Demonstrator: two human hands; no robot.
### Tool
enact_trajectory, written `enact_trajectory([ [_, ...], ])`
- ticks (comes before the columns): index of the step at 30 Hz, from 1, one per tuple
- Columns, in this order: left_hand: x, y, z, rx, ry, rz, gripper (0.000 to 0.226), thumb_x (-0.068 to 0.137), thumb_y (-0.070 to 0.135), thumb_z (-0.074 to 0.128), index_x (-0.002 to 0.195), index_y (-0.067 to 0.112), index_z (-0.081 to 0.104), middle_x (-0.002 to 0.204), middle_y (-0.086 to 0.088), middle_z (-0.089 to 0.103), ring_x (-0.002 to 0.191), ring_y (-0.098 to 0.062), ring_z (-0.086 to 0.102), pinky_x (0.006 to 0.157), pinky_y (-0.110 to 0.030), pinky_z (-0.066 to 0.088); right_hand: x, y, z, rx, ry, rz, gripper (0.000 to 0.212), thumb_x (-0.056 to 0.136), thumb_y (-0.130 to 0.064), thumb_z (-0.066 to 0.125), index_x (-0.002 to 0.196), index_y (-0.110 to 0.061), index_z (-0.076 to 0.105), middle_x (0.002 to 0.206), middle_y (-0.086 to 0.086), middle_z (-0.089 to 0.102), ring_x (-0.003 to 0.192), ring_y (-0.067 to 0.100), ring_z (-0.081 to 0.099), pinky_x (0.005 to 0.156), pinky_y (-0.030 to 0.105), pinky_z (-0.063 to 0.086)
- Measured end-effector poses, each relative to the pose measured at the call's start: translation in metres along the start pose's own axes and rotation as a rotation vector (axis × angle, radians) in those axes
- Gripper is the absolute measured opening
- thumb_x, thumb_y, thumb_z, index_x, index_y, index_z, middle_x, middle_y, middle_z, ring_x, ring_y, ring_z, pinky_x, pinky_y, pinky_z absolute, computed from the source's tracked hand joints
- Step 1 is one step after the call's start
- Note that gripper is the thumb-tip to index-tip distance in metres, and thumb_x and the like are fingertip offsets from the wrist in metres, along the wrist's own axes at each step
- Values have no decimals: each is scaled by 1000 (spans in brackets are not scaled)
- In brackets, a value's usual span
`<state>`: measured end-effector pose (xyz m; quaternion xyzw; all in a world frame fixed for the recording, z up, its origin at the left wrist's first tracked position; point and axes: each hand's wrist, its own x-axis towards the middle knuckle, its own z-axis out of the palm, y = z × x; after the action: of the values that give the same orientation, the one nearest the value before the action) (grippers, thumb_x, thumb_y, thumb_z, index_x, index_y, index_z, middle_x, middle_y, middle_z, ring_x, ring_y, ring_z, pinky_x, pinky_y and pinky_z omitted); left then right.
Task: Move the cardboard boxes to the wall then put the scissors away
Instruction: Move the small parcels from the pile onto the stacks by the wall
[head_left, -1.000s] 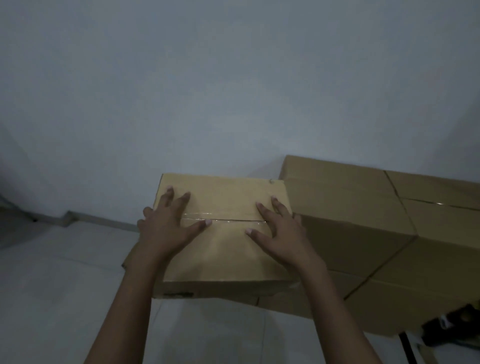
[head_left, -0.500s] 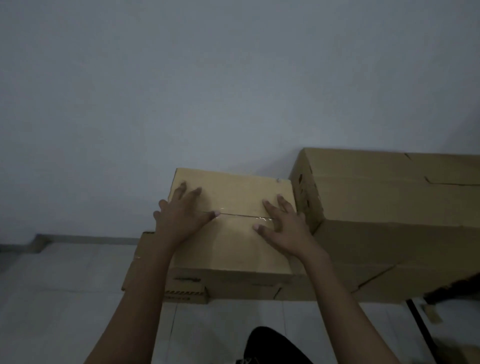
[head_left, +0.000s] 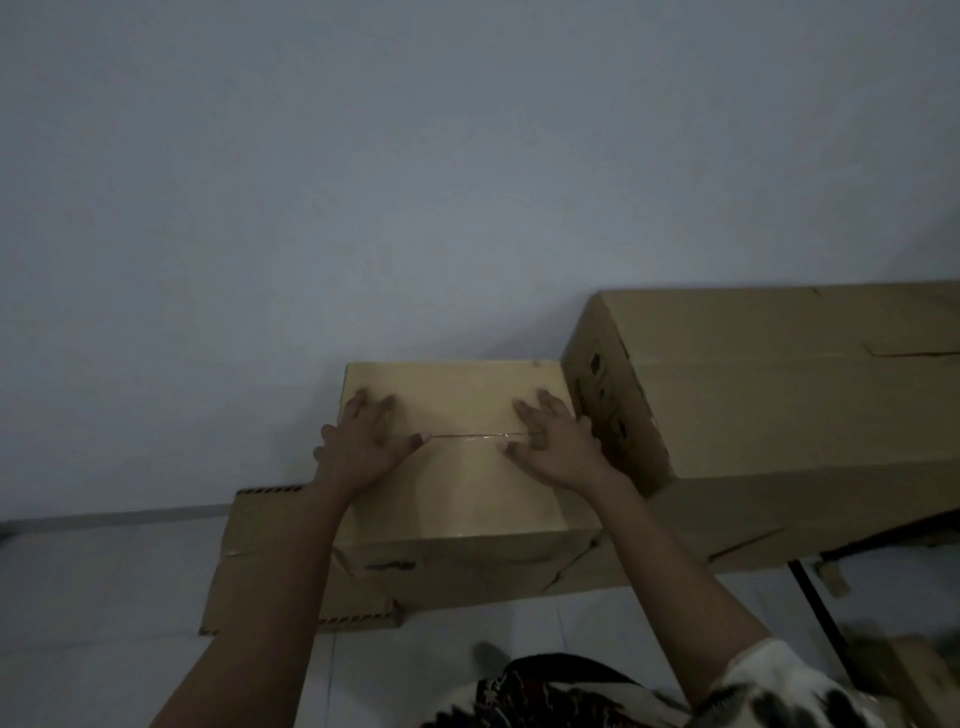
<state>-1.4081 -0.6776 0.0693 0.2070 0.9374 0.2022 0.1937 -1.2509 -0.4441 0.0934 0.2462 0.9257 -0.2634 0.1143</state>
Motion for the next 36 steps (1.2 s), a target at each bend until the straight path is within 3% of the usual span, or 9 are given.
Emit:
enact_trajectory([
  [6,28,-2,22,-54,-89,-16,117,43,99,37,145,43,30,161,7,2,145,-35,17,112,-57,22,30,10,14,25,-11,60,75,89,-62,54,153,-42,20,163,-12,-2,143,43,10,114,60,15],
  [12,41,-5,35,-97,-185,-11,123,40,95,39,148,37,29,162,3,-1,146,-34,15,113,-53,18,46,21,29,36,-125,105,87,84,-68,56,154,-42,12,162,-11,-11,144,44,2,114,60,11],
  [17,46,-10,50,-74,-248,41,106,58,80,47,150,30,28,162,-2,-3,148,-29,10,115,-52,11,46,36,53,75,-177,140,94,80,-67,62,154,-42,9,162,-9,-16,147,41,-3,115,58,7],
  [21,52,-9,50,-95,-215,59,103,59,79,50,148,31,32,162,-1,-2,147,-29,12,115,-50,13,47,37,55,84,-145,160,98,79,-60,69,154,-44,7,161,-10,-19,145,44,-3,115,58,9],
  [27,53,-13,56,-56,-235,66,114,52,89,44,150,34,25,162,1,-8,147,-33,10,114,-50,15,48,38,50,57,-169,142,101,79,-56,71,154,-43,4,161,-9,-21,143,44,0,116,58,12],
  [30,48,-19,54,-16,-235,120,123,45,90,35,153,32,18,161,-3,-14,149,-28,1,116,-46,11,45,36,49,-9,-192,122,97,83,-61,64,154,-43,0,160,-7,-24,145,44,-9,115,61,8],
  [34,37,-34,55,14,-206,90,107,67,76,64,153,41,10,157,-1,-29,147,-38,-9,117,-56,13,36,28,51,-181,-155,48,86,91,-62,50,154,-39,-2,161,-5,-23,145,38,-20,114,62,2],
  [36,29,-40,57,34,-181,63,104,73,66,67,153,40,5,154,-1,-36,146,-41,-10,117,-56,11,30,24,55,-245,-130,-38,87,89,-65,49,154,-40,-3,162,-4,-20,147,35,-17,114,61,3],
])
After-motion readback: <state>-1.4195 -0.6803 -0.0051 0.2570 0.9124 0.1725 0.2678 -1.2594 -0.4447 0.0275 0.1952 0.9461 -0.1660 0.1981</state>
